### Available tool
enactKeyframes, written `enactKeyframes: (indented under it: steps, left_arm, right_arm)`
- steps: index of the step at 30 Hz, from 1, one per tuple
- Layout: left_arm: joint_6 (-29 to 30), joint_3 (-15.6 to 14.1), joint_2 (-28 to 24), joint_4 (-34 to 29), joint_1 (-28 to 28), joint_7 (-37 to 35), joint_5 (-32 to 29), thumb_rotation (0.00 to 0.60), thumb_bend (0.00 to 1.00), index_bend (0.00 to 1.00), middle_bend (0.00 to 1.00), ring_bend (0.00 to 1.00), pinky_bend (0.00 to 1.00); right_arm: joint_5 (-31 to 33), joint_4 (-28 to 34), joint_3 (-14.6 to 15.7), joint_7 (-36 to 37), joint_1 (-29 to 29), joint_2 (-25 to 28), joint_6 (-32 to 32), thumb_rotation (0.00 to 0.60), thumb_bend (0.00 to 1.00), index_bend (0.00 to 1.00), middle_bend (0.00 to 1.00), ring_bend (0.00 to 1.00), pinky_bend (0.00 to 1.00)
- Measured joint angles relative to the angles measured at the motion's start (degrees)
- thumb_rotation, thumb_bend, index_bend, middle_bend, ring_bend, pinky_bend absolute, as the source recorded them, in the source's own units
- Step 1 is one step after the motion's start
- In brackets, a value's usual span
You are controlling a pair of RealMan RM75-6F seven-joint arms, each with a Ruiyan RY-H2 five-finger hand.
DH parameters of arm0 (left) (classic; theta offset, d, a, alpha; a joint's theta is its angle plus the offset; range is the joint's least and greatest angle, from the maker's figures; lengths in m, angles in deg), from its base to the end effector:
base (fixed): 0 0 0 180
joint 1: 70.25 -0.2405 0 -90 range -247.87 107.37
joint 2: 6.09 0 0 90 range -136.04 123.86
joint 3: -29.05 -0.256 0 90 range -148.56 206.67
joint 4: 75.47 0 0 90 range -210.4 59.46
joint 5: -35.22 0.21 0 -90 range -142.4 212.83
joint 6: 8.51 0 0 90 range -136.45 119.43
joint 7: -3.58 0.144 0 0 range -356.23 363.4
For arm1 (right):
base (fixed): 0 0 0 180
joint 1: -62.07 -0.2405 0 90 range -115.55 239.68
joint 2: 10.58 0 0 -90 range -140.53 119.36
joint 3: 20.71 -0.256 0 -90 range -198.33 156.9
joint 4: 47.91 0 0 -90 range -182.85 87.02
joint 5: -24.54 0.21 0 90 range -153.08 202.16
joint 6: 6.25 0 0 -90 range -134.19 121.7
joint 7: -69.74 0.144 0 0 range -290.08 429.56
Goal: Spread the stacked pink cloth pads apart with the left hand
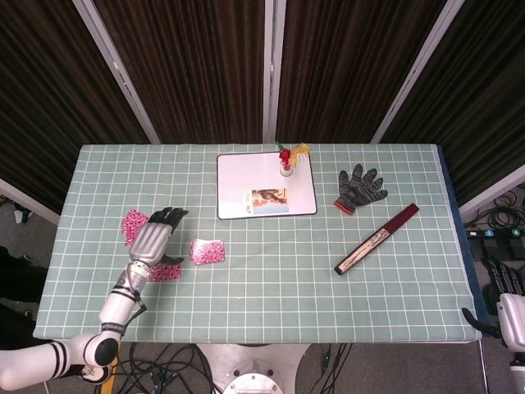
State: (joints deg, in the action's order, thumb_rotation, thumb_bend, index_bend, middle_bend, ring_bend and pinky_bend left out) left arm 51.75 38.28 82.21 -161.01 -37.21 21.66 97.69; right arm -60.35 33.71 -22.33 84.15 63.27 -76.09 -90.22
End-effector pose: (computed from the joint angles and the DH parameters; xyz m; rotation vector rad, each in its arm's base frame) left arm -0.2036 0.3158 -0.0042 -1.6777 -1.0878 -0.8778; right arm -0.3672 -0.1412 0.1682 1.2677 -1.0623 0.8608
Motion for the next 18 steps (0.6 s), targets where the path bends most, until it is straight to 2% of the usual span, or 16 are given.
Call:
enactKeyframes:
  steps: [3, 8, 18]
  left_arm:
    - [2.3, -1.0, -3.0, -1.0, -1.7, 0.2, 1.1, 0.6, 0.0, 0.09, 0.09, 0.02, 0.12]
    - [7.9, -2.7, -7.1, -3.0, -5.6, -0.3, 3.4, 0.6, 0.0, 0.09, 0.09, 0.02, 0.12]
    - [21.5, -8.5, -10.7, -8.7, -17.9, -0.3, 5.9, 0.6, 0.0, 0.09, 0.1, 0.02, 0.12]
  right_arm:
    - [-0.7, -0.1, 0.0, -0.3, 0.0, 0.0, -0.7, 0.6, 0.21, 0.0, 0.0, 0.0, 0.0]
    - [-1.5, 0.5, 0.1, -0.8, 0.2, 0.0, -2.0, 0.6, 0.21, 0.0, 0.0, 0.0, 0.0]
    - [-2.5, 1.9, 0.2, -2.3, -0.4, -0.5, -1.9, 0.6, 0.21, 0.0, 0.0, 0.0, 0.0]
